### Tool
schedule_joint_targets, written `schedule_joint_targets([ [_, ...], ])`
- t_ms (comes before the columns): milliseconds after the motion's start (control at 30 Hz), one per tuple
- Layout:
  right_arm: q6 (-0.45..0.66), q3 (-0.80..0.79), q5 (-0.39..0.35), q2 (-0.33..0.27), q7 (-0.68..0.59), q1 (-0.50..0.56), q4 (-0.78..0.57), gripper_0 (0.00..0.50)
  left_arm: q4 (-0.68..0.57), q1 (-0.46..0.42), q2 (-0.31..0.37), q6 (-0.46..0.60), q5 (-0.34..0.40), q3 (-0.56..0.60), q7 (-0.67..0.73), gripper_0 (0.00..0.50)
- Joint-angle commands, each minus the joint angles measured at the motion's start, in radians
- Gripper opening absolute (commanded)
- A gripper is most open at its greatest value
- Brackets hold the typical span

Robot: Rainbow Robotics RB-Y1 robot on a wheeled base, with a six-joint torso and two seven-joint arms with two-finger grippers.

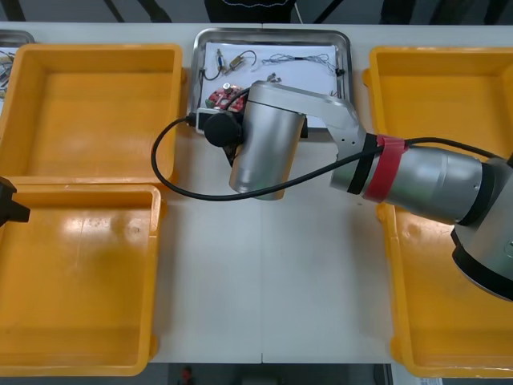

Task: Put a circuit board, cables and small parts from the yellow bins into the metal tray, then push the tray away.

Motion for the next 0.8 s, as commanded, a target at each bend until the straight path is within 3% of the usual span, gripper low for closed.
schedule_joint_targets([
  [33,0.079,-0.062,0.016,0.021,0.059,0.063,-0.150,0.500,-0.029,0.016,0.047,0.006,0.008,0.024,-0.095,0.500],
  [500,0.458,-0.223,0.016,0.021,0.068,0.332,-0.578,0.500,-0.029,0.016,0.047,0.006,0.008,0.024,-0.095,0.500],
  [700,0.628,-0.309,0.013,0.021,0.068,0.398,-0.709,0.500,-0.029,0.016,0.047,0.006,0.008,0.024,-0.095,0.500],
  [800,0.637,-0.375,-0.011,0.021,0.062,0.435,-0.745,0.500,-0.029,0.016,0.047,0.006,0.008,0.024,-0.095,0.500],
])
